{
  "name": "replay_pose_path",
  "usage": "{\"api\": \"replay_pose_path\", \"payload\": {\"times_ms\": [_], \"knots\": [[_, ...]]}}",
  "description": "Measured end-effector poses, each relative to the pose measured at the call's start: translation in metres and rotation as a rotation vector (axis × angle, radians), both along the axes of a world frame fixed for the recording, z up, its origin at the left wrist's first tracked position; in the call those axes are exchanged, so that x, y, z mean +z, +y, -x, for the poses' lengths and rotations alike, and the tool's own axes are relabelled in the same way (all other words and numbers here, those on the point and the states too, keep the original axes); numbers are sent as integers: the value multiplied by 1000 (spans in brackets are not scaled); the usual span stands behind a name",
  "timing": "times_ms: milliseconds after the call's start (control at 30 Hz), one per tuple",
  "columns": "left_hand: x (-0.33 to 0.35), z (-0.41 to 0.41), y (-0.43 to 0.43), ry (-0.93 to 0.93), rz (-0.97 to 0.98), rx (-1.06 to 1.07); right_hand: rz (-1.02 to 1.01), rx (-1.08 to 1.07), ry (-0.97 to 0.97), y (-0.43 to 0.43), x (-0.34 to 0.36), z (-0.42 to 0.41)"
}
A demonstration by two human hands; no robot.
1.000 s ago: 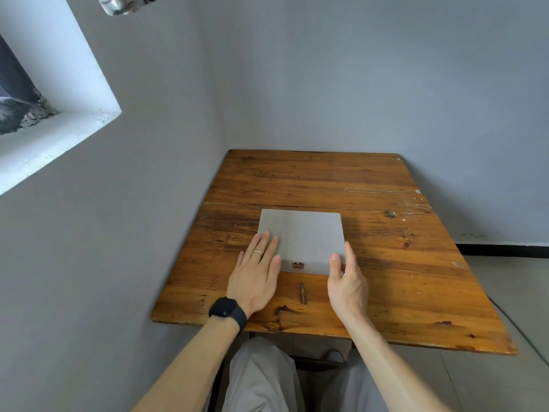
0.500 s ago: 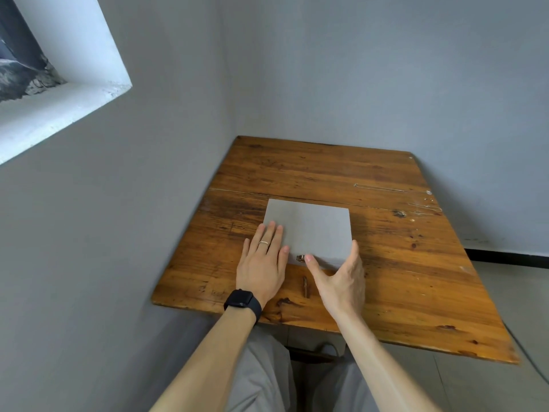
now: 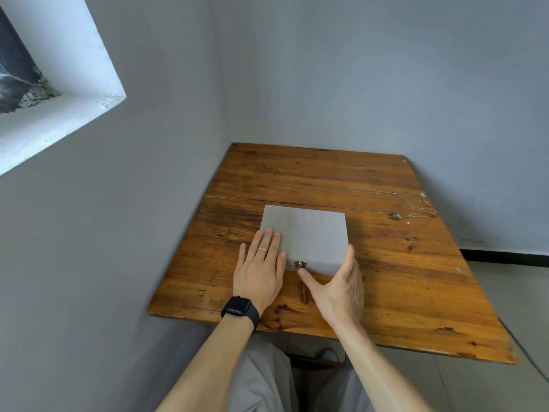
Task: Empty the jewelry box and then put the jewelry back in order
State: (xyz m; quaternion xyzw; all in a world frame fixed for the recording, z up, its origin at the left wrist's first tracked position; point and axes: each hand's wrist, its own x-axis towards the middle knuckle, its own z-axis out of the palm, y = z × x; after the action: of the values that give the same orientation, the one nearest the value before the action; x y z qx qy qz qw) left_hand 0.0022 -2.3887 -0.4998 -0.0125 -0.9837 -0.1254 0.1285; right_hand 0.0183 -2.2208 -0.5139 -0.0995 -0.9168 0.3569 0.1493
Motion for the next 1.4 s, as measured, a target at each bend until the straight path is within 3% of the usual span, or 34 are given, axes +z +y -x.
{"api": "replay_pose_path", "payload": {"times_ms": [233, 367, 467, 600, 833, 1400], "knots": [[5, 0, 8, -9, 143, -51, -77, -18, 19, 0, -2, 2], [5, 7, 8, -56, 150, -42, -146, 126, -53, 14, -3, 6], [7, 8, 7, -68, 175, -62, -333, 236, -78, 48, -5, 8], [7, 3, 19, -20, 149, -47, -553, 250, -261, 74, -12, 4], [0, 13, 8, 24, 185, -45, -563, 251, -297, 71, -16, 5], [15, 56, -35, -141, 150, -20, -549, 260, -315, 69, -14, 2]]}}
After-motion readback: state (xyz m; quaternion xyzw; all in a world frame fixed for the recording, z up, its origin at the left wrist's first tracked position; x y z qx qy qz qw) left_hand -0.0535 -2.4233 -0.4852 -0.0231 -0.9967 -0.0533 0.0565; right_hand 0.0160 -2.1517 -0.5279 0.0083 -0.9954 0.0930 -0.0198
